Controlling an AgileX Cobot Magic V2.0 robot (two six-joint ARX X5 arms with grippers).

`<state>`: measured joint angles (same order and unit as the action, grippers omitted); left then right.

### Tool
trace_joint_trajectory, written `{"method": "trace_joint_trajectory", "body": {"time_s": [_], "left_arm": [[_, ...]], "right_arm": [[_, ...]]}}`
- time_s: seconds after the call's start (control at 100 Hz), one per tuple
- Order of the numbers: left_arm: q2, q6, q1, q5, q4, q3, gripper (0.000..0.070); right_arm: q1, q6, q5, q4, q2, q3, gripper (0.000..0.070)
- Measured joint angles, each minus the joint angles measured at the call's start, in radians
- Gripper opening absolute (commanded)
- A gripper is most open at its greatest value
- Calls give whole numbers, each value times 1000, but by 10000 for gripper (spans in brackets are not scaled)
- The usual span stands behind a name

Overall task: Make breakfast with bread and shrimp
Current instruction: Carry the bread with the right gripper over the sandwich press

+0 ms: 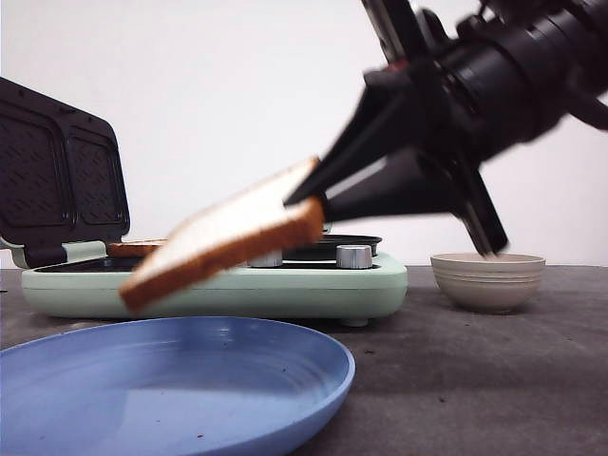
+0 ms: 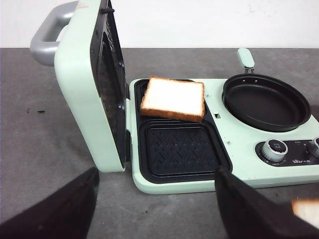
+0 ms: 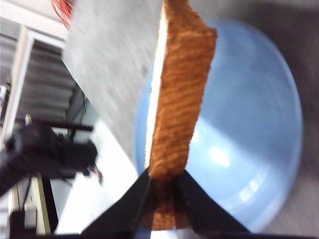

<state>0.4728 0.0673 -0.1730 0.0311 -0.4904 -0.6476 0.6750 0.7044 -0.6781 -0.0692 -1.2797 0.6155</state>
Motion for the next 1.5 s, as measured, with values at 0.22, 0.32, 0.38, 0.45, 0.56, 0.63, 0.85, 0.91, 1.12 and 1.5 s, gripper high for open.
{"method": "trace_joint_trajectory", "body": {"time_s": [0.22,0.32,0.38,0.45,0.56,0.63,0.85,0.91,1.12,1.5], "left_arm": [[0,0,0,0,0,0,390],[0,0,0,0,0,0,390],[0,0,0,0,0,0,390],[0,0,0,0,0,0,390],[0,0,0,0,0,0,390],[0,0,0,0,0,0,390],[0,0,0,0,0,0,390],[0,0,0,0,0,0,390],[0,0,0,0,0,0,390],[0,0,0,0,1,0,390]], "right_arm": [[0,8,22,-3,-27,118,0],[0,8,23,-3,-83,197,0],[0,8,23,-2,-126,245,0],[0,8,24,-2,-182,307,0],[0,8,23,-2,-283,416,0],[0,8,23,-2,-353,489,0],[0,8,16,5,-575,717,0],[0,8,12,7,-635,777,0],[0,8,-2,61,-801,921,0],[-1,8,29,89,-829,939,0]]}}
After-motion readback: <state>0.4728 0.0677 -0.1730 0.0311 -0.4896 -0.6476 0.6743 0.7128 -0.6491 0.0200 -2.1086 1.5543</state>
